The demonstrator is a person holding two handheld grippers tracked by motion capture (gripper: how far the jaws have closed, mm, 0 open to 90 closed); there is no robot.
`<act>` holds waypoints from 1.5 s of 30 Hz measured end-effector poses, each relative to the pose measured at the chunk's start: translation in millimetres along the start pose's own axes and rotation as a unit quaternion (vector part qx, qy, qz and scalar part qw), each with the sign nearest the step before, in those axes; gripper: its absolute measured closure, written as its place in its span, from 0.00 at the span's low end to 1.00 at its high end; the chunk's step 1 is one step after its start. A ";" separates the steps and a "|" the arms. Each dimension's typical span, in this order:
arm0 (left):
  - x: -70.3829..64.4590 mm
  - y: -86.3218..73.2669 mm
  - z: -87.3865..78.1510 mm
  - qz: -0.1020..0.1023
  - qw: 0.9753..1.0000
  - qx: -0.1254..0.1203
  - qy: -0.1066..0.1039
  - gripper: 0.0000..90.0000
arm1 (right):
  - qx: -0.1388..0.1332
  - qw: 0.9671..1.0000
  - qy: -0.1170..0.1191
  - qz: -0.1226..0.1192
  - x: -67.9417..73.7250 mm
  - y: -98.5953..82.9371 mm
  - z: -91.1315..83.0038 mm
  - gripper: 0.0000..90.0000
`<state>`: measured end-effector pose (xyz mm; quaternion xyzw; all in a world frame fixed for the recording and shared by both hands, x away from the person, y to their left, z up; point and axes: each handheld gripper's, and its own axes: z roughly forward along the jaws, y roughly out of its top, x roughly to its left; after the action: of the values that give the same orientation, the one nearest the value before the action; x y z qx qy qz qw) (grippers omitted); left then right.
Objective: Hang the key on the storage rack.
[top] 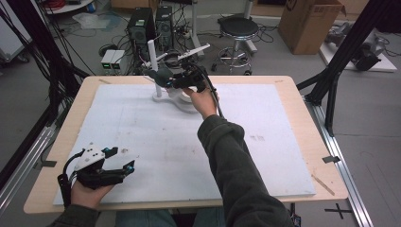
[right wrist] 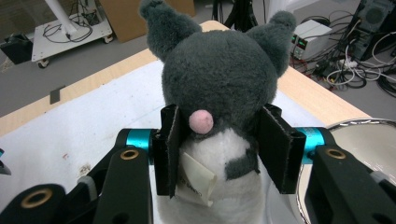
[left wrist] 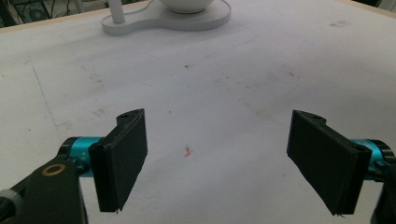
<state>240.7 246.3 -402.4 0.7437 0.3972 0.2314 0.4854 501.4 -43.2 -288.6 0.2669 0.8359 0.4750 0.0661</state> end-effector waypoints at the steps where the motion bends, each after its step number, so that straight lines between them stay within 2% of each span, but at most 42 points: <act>1: 0.2 0.0 -0.1 0.001 1.000 0.001 0.000 0.23 | 0.001 1.000 -0.001 -0.003 -0.9 -0.3 0.4 0.59; 16: -0.2 0.0 0.1 0.001 1.000 -0.001 -0.001 0.23 | 0.013 1.000 -0.012 0.010 -9.9 -5.3 7.2 0.59; 28: 0.3 0.3 -0.9 0.004 1.000 -0.001 0.000 0.23 | 0.023 0.999 -0.006 0.031 -13.5 -11.0 15.5 0.59; 45: 0.2 0.5 -0.8 0.000 1.000 -0.003 0.001 0.23 | 0.051 0.998 -0.025 0.022 -11.7 -13.2 21.2 0.59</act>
<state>240.4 246.7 -401.6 0.7422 0.3969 0.2329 0.4872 514.0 -38.5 -312.7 0.3003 0.8510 0.4262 0.0624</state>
